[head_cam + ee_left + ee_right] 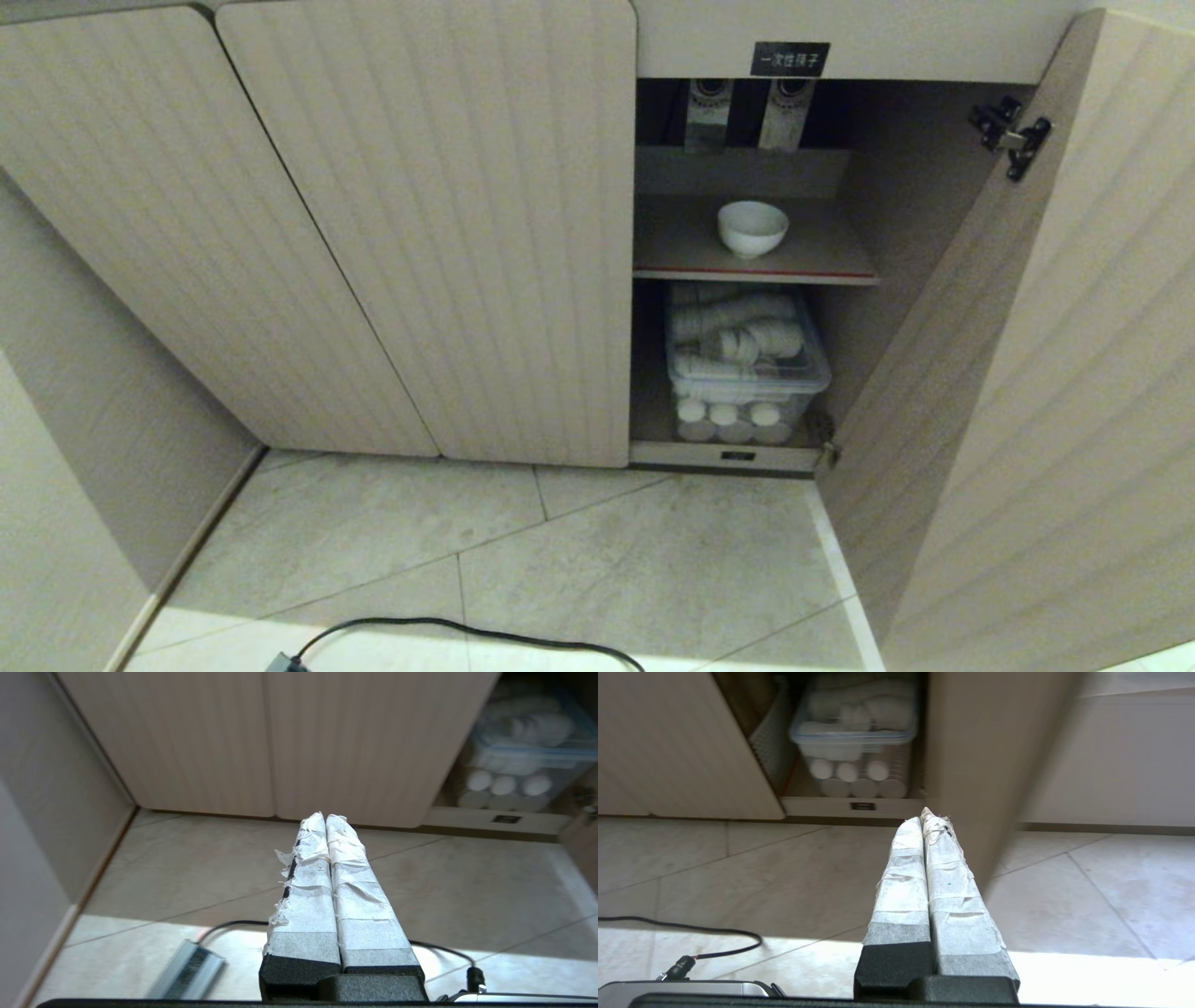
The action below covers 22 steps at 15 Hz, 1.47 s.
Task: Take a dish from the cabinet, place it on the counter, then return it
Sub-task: Close the cabinet door
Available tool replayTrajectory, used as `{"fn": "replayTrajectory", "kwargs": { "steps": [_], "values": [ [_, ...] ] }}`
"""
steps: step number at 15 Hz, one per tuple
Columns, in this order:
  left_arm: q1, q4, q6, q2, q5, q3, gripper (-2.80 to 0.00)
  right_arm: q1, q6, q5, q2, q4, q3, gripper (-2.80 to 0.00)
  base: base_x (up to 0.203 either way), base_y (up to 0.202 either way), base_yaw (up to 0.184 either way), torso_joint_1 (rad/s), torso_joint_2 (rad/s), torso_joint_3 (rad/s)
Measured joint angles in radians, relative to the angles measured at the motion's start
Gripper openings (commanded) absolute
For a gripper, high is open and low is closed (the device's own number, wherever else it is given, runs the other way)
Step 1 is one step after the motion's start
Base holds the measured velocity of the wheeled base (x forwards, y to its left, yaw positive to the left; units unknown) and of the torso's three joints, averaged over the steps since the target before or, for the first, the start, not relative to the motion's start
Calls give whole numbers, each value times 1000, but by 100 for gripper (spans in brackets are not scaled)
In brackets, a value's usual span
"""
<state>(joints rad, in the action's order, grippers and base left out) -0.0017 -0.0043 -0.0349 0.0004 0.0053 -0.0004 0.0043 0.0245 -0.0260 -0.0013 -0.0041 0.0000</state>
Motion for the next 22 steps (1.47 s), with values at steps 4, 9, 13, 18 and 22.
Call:
{"fn": "replayTrajectory", "kwargs": {
  "steps": [4,9,13,18,22],
  "values": [
    [0,0,0,0,0,0,-280,1,0,0,0,0,0,-280,0,-102,1,2,3,2],
    [0,0,1,0,0,0,-280,0,0,0,0,0,0,-280,0,0,0,0,0,0],
    [0,0,0,0,0,0,-280,0,0,0,0,0,0,-280,0,0,0,0,0,0],
    [0,0,1,0,0,0,-280,0,1,0,0,0,0,-280,0,0,0,0,0,0],
    [0,0,0,0,0,0,-280,0,0,0,0,0,0,-280,0,0,0,0,0,0]
  ]
}}
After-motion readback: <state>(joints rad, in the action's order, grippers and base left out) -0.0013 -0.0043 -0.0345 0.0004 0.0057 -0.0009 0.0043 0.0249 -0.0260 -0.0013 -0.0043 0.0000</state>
